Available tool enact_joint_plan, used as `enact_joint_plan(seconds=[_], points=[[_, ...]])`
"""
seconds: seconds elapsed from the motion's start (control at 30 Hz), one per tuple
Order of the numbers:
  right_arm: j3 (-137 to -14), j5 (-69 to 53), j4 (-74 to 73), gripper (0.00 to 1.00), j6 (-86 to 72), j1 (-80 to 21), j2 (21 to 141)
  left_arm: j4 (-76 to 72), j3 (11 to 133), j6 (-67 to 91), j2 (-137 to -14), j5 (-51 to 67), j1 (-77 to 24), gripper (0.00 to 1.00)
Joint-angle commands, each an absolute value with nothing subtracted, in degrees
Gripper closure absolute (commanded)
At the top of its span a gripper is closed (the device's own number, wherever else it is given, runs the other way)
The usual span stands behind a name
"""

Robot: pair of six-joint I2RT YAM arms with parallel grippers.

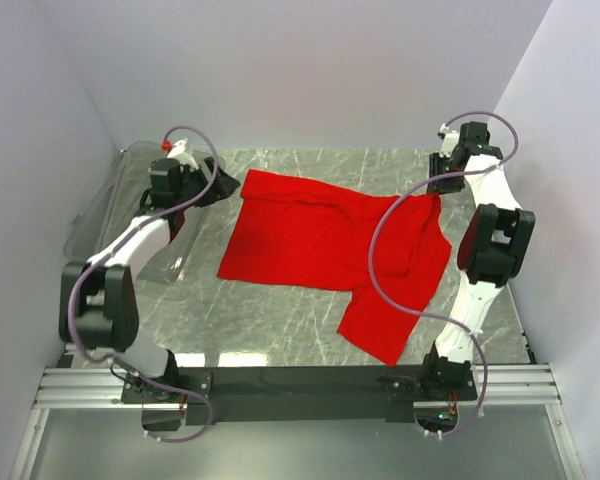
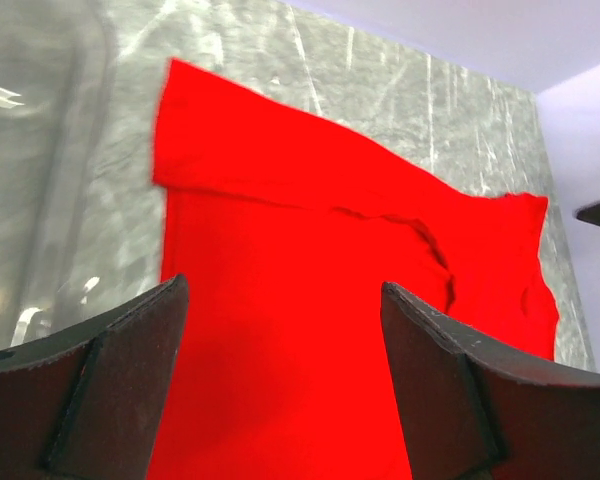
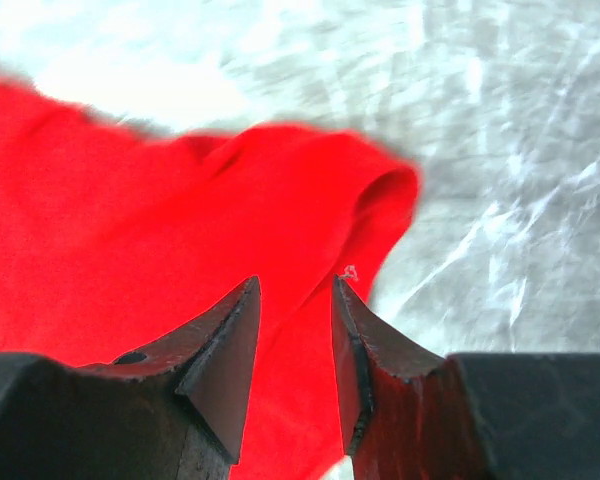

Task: Fold and stack the t-shirts
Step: Fold the tshirt

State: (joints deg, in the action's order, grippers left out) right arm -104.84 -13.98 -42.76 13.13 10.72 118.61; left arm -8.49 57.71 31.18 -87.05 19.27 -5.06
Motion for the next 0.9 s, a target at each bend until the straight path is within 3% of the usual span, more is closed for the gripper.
enact_joint_plan(seconds=[0.0,0.47,0.87], points=[[-111.24,-12.30,-43.32,0.59,7.92,11.42,123.83,-11.51,64.84,31.46,-93.05,22.15,-7.29,0.17],[-116.20,-13.10,-42.45,0.62,2.47,14.06,130.25,-6.34,89.80,32.70,-118.29,21.62,-11.78,0.19],[-116.89,-14.50,-41.22,0.66,0.09,14.33,132.89,-4.40,97.99,33.22,-127.96,19.69,-13.01,0.19]])
